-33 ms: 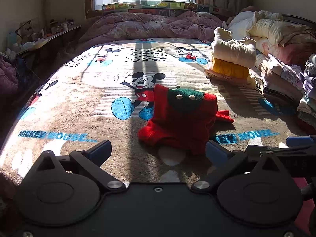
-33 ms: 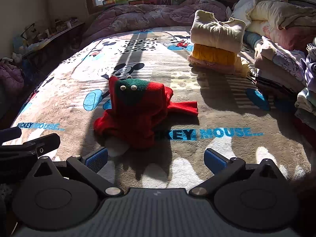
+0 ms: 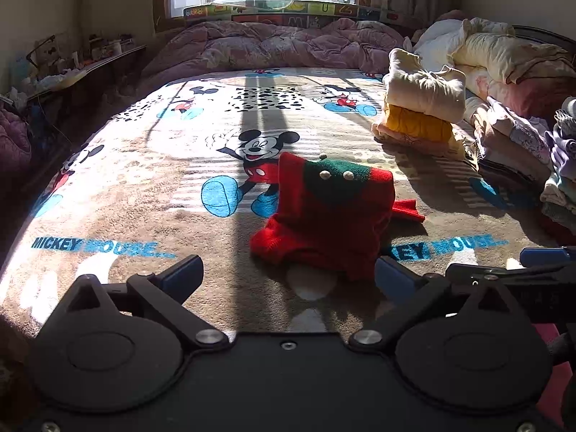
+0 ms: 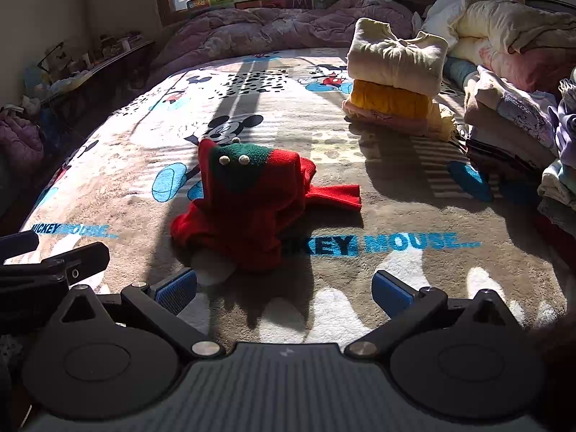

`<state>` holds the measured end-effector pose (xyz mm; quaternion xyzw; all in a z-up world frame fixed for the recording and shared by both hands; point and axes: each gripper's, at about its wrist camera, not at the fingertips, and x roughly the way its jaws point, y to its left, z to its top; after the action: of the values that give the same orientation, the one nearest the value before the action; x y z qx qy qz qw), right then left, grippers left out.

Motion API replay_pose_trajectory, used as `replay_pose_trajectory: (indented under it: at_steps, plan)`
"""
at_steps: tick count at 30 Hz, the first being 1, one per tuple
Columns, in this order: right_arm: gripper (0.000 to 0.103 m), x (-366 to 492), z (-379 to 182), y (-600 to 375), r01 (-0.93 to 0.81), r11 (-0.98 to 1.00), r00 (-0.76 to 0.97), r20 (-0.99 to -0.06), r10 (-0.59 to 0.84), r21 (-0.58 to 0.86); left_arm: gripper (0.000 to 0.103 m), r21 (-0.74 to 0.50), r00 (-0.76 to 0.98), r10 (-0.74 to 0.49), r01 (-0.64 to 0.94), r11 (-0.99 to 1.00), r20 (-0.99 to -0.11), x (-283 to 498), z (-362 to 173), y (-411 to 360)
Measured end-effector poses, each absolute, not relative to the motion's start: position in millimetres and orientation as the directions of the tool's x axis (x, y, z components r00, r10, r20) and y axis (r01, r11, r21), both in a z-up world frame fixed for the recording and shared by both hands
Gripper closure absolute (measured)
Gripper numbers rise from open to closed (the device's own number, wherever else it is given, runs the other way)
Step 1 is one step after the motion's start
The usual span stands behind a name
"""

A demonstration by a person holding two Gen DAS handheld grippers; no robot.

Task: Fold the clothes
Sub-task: 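Move both grippers toward the crumpled red sweater on the blanket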

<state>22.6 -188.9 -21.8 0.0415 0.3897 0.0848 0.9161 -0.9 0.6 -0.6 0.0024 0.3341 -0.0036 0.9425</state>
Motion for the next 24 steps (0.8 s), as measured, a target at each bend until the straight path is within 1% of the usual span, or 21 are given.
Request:
replay_pose_trajectory:
  at_steps: [4, 9, 24]
  plan:
    - [0.001, 22.7, -23.6, -188.7, -0.121, 0.983, 0.684, -0.706, 0.185, 0.14, 0.0, -0.002, 0.757, -0.001, 0.0, 1.0, -0.654, 0.9, -2.8, 0.9]
    - [0.001, 22.4, -26.6, -187.7, -0.12, 0.983, 0.686, -0.704, 0.182, 0.138, 0.0, 0.006, 0.75, 0.009, -0.007, 1.0, -0.662, 3.8, -2.2, 0.9]
    - [0.001, 22.6, -30.7, -186.7, -0.137, 0.983, 0.672, -0.717, 0.185, 0.125, 0.0, 0.001, 0.755, 0.017, -0.022, 1.0, -0.656, -0.3, -10.6, 3.0]
